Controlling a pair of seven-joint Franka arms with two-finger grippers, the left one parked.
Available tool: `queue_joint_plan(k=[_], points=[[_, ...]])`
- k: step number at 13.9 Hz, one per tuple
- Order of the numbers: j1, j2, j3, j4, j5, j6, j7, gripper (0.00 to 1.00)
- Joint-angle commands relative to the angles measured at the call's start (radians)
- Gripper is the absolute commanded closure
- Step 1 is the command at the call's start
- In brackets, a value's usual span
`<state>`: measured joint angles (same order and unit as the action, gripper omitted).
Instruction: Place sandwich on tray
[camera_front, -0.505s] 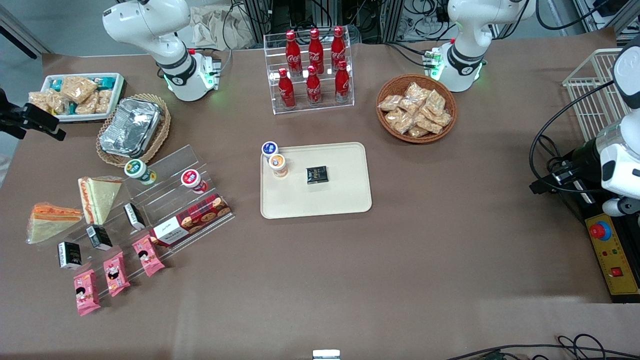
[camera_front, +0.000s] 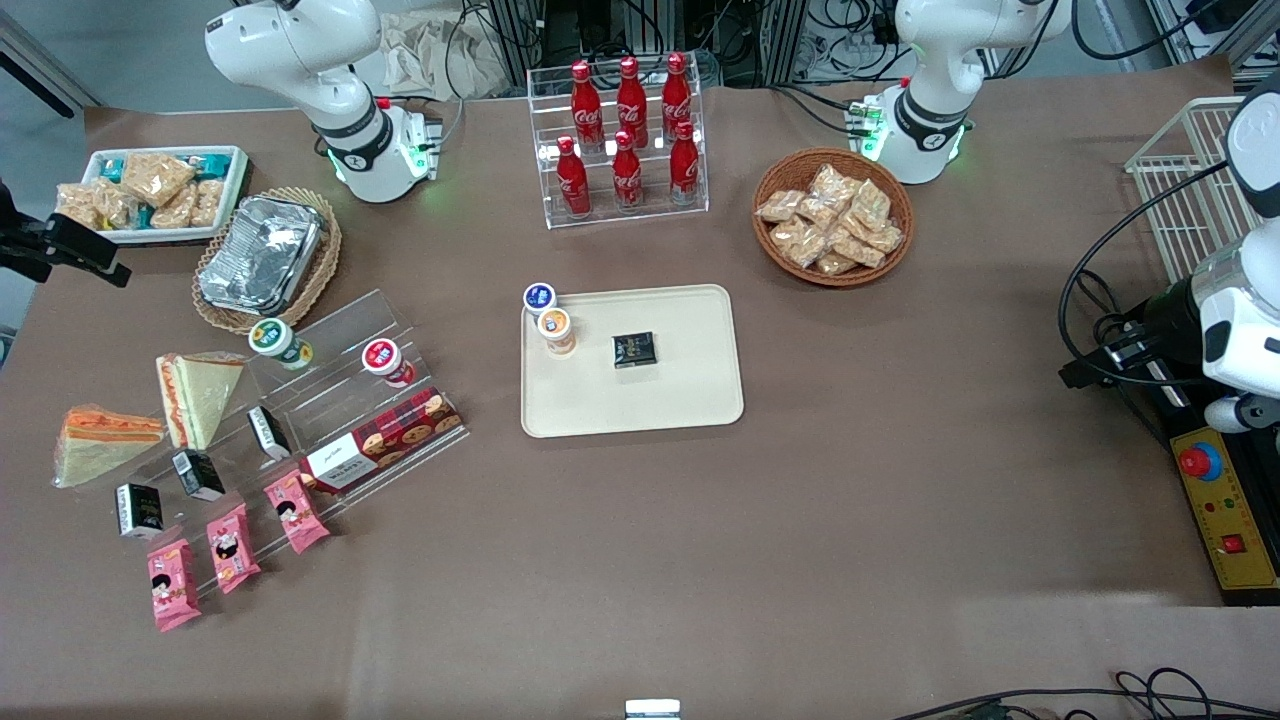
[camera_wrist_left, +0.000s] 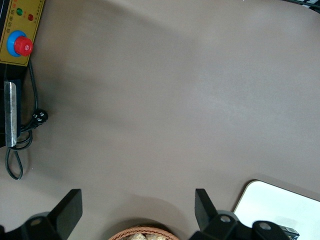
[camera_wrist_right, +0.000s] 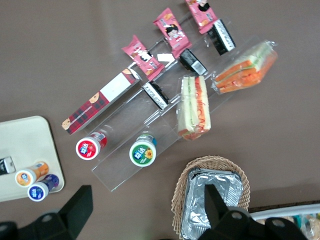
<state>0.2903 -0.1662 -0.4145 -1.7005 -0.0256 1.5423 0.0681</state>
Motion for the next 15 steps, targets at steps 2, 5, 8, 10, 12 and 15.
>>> queue_joint_plan(k=[2, 5, 8, 10, 12, 15], points=[[-0.008, 0.027, -0.030, 0.016, -0.005, -0.001, 0.135, 0.01], [0.000, 0.030, -0.027, 0.012, -0.005, 0.018, 0.312, 0.01], [-0.002, 0.040, -0.027, 0.012, -0.008, 0.038, 0.277, 0.01], [-0.011, 0.045, -0.038, 0.015, -0.010, 0.053, 0.026, 0.01], [-0.010, 0.063, -0.087, 0.016, -0.005, 0.068, -0.297, 0.01], [-0.010, 0.070, -0.133, 0.015, -0.007, 0.081, -0.547, 0.01]])
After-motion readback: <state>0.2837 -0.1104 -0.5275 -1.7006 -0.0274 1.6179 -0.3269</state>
